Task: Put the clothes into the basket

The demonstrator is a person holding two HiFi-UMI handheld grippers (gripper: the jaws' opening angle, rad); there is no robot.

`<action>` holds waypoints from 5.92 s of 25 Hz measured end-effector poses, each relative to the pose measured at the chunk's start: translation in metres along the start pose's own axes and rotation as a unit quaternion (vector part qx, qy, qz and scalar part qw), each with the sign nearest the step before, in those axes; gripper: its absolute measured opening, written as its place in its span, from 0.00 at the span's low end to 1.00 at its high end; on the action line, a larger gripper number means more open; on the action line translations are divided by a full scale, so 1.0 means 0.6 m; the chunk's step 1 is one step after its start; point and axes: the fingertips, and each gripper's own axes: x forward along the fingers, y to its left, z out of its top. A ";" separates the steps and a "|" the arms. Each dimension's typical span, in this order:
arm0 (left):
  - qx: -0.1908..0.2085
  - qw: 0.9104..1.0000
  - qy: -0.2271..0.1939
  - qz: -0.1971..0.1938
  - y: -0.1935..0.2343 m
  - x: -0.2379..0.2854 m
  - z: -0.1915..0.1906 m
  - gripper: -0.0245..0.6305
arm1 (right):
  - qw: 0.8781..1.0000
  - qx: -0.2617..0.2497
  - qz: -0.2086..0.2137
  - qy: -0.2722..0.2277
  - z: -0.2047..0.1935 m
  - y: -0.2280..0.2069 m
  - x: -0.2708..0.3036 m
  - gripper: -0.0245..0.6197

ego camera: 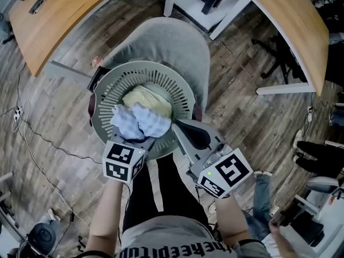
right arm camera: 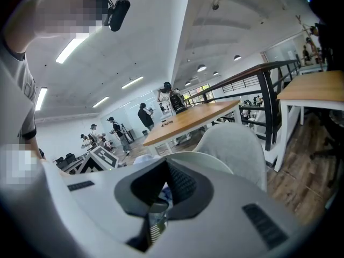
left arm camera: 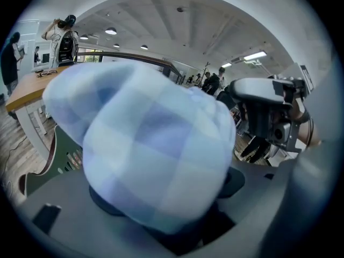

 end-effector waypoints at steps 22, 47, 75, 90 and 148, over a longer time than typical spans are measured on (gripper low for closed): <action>0.020 1.000 0.001 0.003 -0.015 -0.003 -0.002 0.70 | 1.000 0.001 0.001 -0.006 -0.001 0.003 -0.012 0.05; 0.063 0.997 0.033 0.014 0.007 -0.031 0.013 0.69 | 1.000 -0.001 0.014 -0.005 0.001 0.018 0.005 0.05; 0.079 0.995 -0.053 -0.037 -0.044 -0.139 0.094 0.06 | 0.999 -0.027 -0.020 -0.039 0.050 0.094 -0.010 0.05; 0.116 0.979 -0.141 -0.092 -0.098 -0.244 0.165 0.06 | 0.996 -0.053 -0.046 -0.063 0.076 0.174 -0.036 0.05; 0.191 0.928 -0.257 -0.192 -0.189 -0.461 0.179 0.06 | 0.976 -0.116 -0.116 -0.142 0.122 0.357 -0.125 0.05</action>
